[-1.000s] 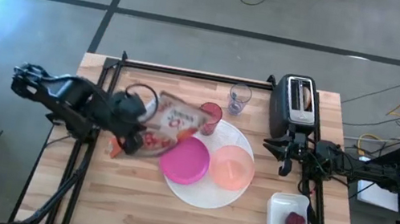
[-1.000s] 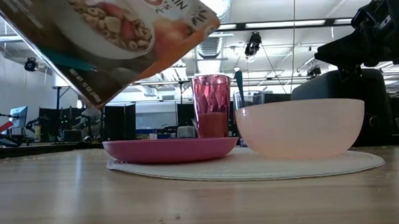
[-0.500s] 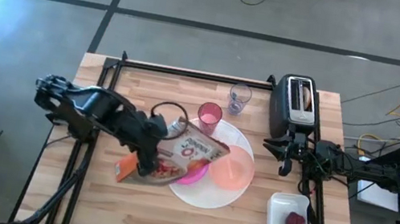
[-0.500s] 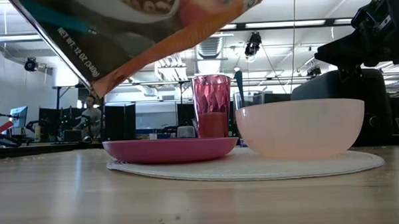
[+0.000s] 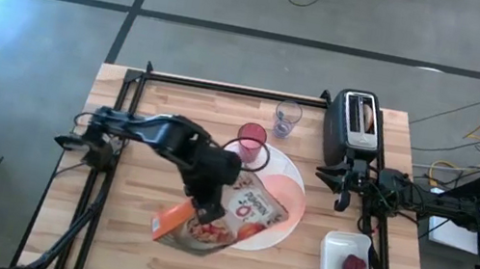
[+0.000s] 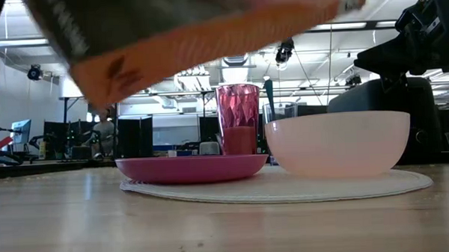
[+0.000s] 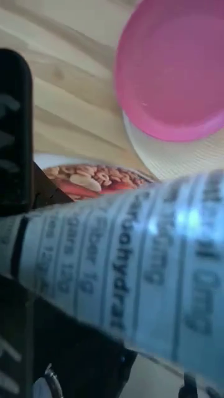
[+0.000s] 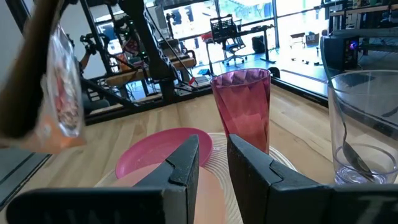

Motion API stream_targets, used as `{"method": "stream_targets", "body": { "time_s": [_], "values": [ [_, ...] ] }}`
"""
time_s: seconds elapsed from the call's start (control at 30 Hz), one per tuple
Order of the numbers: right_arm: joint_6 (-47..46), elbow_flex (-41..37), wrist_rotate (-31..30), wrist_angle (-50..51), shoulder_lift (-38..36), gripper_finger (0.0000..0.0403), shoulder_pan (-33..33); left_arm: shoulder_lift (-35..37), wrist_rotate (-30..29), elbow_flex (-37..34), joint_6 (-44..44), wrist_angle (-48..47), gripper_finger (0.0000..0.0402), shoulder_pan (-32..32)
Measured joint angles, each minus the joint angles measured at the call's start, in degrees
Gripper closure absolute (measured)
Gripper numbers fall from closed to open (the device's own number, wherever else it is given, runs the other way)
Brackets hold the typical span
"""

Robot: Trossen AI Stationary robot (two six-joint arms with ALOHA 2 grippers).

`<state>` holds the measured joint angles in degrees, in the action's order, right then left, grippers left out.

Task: Arrange a breakfast setting
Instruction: Pour the cereal into the orange bowl

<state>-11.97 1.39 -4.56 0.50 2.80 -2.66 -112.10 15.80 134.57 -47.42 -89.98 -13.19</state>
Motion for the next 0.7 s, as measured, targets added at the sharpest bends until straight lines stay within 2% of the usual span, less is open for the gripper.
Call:
{"method": "stream_targets", "body": {
  "time_s": [0.23, 0.4, 0.7],
  "values": [
    [0.0, 0.0, 0.0, 0.0, 0.0, 0.0330, 0.0, -1.4, 4.4, -0.1, -0.6, -0.1, 0.0401, 3.4],
    [0.0, 0.0, 0.0, 0.0, 0.0, 0.0330, 0.0, -1.4, 6.7, -0.2, -5.7, 0.0, 0.0401, 7.1],
    [0.0, 0.0, 0.0, 0.0, 0.0, 0.0330, 0.0, -2.8, 19.4, -0.2, -14.2, 0.0, 0.0401, 12.1]
  ]
}}
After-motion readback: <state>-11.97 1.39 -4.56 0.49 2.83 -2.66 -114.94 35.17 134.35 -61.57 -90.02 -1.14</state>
